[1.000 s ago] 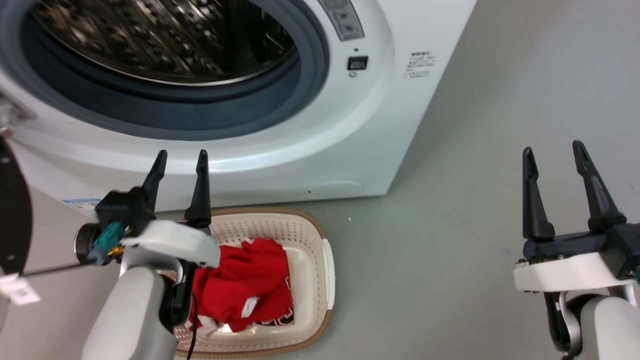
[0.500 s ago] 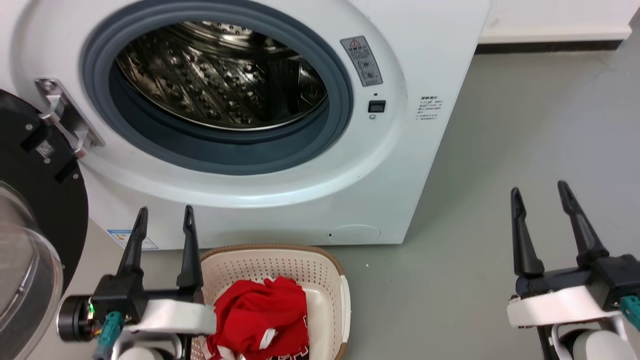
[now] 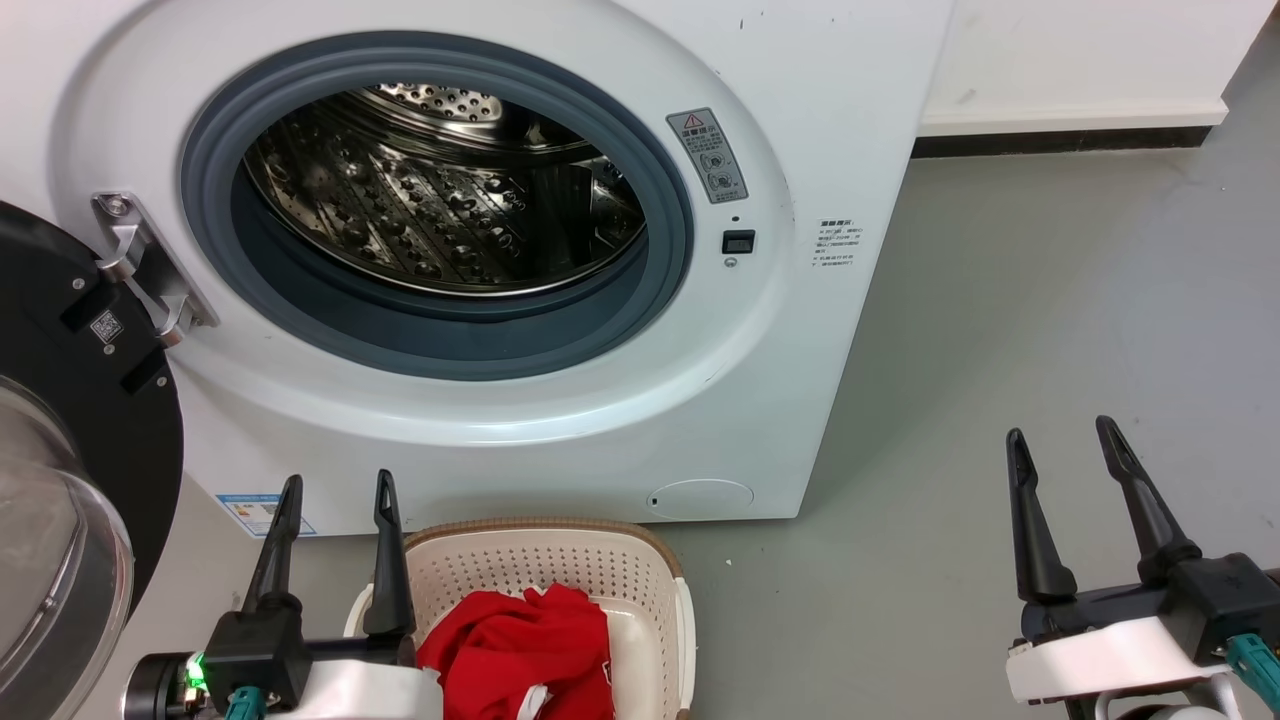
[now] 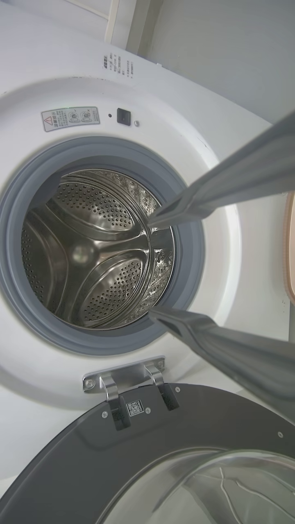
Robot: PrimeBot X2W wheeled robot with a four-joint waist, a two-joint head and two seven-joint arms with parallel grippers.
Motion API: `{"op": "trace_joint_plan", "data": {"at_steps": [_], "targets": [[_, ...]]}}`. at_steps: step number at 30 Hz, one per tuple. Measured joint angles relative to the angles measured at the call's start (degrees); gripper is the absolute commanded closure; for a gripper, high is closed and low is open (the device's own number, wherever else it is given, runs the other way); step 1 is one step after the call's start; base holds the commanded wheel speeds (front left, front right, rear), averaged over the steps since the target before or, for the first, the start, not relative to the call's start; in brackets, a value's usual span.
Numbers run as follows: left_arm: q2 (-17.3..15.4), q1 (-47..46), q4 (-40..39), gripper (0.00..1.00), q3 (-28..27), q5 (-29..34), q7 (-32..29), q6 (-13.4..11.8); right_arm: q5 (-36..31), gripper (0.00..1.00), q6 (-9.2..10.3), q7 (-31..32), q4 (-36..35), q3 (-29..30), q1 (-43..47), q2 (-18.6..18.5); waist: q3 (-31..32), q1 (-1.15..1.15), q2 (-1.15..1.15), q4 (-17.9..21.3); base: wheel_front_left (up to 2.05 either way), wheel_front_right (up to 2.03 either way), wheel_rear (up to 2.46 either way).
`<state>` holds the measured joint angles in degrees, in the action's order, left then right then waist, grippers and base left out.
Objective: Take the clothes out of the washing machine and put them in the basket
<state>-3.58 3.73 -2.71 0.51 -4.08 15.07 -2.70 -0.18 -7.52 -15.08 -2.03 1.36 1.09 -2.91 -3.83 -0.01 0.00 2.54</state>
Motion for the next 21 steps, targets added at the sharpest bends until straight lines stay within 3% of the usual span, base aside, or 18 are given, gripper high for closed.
{"op": "trace_joint_plan", "data": {"at_steps": [20, 21], "targets": [[0.5, 0.5, -0.4, 0.0, -0.5, 0.4, 0.0, 0.2, 0.2, 0.0, 0.0, 0.0, -0.2, 0.1, 0.0, 0.0, 0.1, 0.01, 0.0, 0.2, 0.0, 0.0, 0.0], [0.5, 0.5, -0.4, 1.0, -0.5, 0.4, 0.0, 0.2, 0.2, 1.0, 0.0, 0.0, -0.1, 0.1, 0.0, 0.0, 0.2, 0.01, 0.0, 0.2, 0.0, 0.0, 0.0]]}}
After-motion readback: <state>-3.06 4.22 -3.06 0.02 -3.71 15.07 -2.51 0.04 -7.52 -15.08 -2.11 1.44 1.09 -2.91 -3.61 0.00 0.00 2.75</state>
